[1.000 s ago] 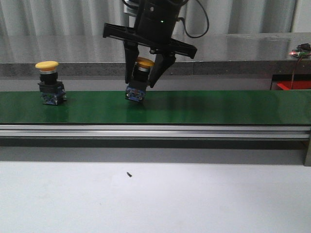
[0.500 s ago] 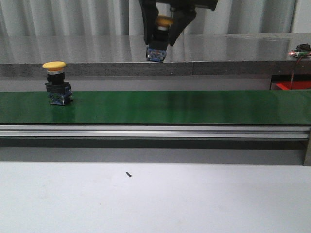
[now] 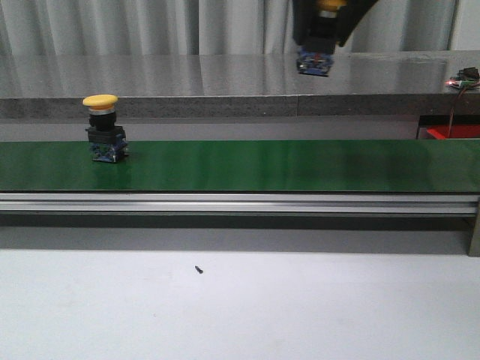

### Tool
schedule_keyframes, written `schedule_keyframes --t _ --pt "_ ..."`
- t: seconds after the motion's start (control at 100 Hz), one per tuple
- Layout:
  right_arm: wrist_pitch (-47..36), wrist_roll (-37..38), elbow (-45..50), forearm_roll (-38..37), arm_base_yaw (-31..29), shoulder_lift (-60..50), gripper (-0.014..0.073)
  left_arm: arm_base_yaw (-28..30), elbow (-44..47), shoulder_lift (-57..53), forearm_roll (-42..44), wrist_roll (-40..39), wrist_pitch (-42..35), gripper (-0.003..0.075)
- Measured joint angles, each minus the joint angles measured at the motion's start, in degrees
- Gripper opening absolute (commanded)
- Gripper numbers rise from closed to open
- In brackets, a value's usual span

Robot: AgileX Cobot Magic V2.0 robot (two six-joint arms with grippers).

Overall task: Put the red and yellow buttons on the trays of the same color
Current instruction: 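Lift the yellow button and carry it over the yellow tray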

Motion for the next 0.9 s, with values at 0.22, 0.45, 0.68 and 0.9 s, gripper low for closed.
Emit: schedule_keyframes --t 0.22,0.45,0.68,0.9 --pt "0.00 -0.53 11.10 -2.32 -4.76 -10.24 0.0214 0.00 0.00 0.00 0.00 0.00 0.00 -0.0020" --pt "-0.69 -0.68 20.89 -5.92 -6.26 -20.26 0.0214 0.00 0.00 0.00 0.00 0.00 0.00 -0.0020" --pt "-4.56 -0.56 30.24 -6.28 -6.26 -29.49 0.0214 0.00 0.00 0.00 0.00 0.00 0.00 -0.0020" --pt "-6.96 -0.56 41.07 -6.64 -6.73 -38.99 0.0214 0.00 0.00 0.00 0.00 0.00 0.00 -0.0020"
